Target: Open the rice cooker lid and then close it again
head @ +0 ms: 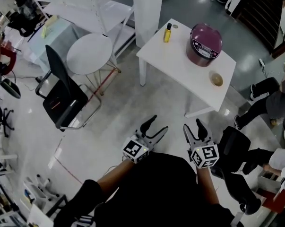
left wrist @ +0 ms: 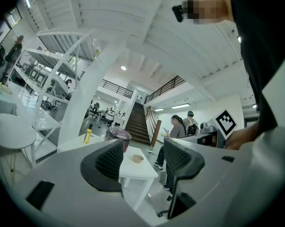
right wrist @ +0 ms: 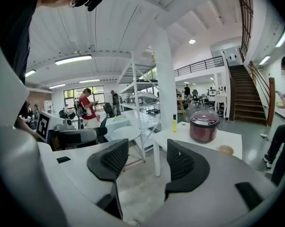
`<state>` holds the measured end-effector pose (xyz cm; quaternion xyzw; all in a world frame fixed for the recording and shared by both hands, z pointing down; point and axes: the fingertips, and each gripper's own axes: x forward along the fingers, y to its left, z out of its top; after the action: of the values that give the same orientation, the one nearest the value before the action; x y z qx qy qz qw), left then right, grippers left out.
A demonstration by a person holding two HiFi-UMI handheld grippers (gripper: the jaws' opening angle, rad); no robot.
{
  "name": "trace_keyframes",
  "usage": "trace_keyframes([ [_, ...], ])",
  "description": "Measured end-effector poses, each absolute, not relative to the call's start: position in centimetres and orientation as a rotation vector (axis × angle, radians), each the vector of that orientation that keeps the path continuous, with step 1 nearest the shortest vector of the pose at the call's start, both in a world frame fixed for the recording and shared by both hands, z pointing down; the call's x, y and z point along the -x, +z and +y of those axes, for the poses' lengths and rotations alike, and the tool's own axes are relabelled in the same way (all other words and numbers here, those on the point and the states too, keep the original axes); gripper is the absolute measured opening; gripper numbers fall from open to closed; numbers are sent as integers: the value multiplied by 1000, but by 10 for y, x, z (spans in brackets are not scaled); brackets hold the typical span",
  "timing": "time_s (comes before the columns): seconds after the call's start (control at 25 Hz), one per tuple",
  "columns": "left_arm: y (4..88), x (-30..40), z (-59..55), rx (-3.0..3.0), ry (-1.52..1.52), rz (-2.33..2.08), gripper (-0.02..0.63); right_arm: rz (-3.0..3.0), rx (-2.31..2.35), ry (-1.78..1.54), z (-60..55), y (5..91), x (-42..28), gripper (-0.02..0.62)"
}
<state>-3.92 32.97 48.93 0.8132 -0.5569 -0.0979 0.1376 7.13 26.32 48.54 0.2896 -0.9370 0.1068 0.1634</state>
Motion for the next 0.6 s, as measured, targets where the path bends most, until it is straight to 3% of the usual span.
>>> trace_keyframes([
  [0.6,507,63,307,-2317,-279,-1579,245,-2623,-897,364,251,496,-63,225],
])
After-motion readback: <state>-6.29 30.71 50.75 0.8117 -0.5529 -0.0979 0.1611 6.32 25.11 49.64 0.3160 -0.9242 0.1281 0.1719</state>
